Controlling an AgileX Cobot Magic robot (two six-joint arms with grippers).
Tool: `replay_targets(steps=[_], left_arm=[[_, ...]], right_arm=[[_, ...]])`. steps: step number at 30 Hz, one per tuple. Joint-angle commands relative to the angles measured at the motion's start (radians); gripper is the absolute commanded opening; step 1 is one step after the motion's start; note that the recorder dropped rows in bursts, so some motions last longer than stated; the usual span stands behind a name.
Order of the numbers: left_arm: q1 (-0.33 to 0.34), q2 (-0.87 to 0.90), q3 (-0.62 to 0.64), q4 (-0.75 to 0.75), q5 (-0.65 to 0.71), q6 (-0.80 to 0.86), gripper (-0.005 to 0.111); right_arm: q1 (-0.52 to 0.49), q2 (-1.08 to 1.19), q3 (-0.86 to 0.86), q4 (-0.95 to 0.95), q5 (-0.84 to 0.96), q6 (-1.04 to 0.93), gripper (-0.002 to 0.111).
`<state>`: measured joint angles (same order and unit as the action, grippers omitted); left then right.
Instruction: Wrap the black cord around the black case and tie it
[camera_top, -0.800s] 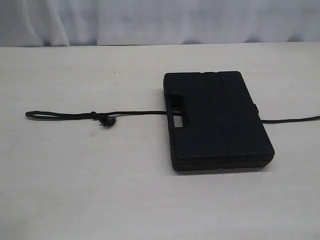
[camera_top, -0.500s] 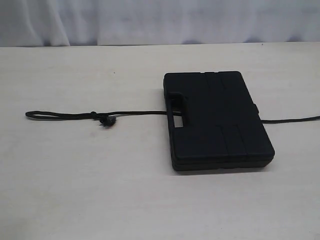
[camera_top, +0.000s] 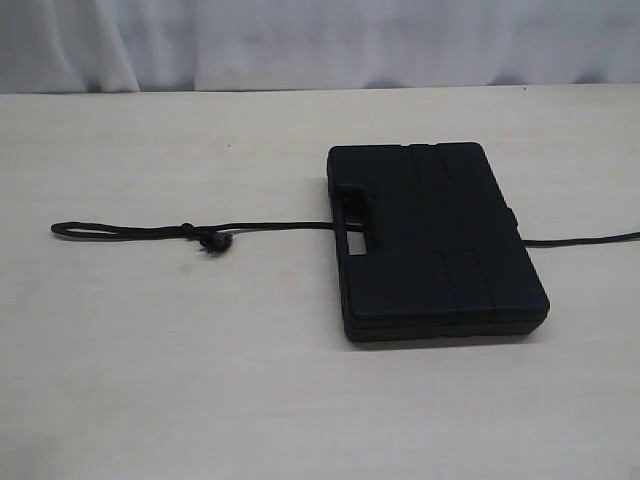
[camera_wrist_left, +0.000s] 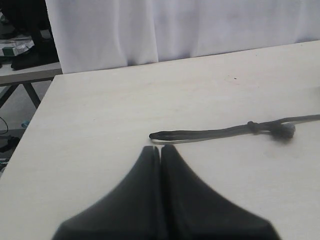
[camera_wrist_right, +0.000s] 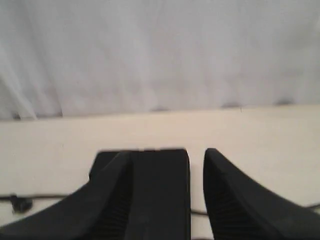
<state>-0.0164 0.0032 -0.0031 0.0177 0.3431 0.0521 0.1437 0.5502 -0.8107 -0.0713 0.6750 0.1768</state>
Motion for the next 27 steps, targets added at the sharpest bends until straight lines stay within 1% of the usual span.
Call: replay_targets(steps=[1,3,5,7,9,14,16,18,20,24,27], left_arm=[[-0.008,-0.003,0.003,-0.006,-0.013,0.000,0.000],[-0.008,-0.003,0.003,-0.006,-0.013,0.000,0.000],[-0.008,-0.003,0.003,-0.006,-0.013,0.000,0.000],[-0.008,-0.003,0.003,-0.006,-0.013,0.000,0.000],[-0.008,-0.003,0.003,-0.006,-0.013,0.000,0.000],[-0.008,-0.003,0.003,-0.006,-0.013,0.000,0.000],[-0.008,-0.003,0.003,-0.006,-0.013,0.000,0.000],[-0.008,-0.003,0.003,-0.006,-0.013,0.000,0.000],[-0.008,-0.003,0.003,-0.006,-0.013,0.000,0.000],[-0.008,-0.003,0.003,-0.006,-0.013,0.000,0.000],[-0.008,-0.003,0.003,-0.006,-0.013,0.000,0.000]], right_arm=[[-0.006,0.202,-0.161,0.109,0.216,-0.147,0.042],[0.007,0.298,-0.226,0.228,0.211,-0.264,0.041],[0.035,0.398,-0.285,0.317,0.216,-0.339,0.041],[0.092,0.502,-0.344,0.328,0.218,-0.351,0.041],[0.171,0.616,-0.395,0.249,0.223,-0.297,0.041],[0.390,0.879,-0.479,-0.148,0.223,-0.012,0.042],[0.462,0.993,-0.514,-0.256,0.240,0.086,0.046],[0.484,1.098,-0.555,-0.257,0.245,0.116,0.054],[0.484,1.201,-0.621,-0.185,0.276,0.116,0.059],[0.484,1.391,-0.766,-0.127,0.363,0.119,0.055],[0.484,1.478,-0.834,-0.078,0.368,0.124,0.050]])
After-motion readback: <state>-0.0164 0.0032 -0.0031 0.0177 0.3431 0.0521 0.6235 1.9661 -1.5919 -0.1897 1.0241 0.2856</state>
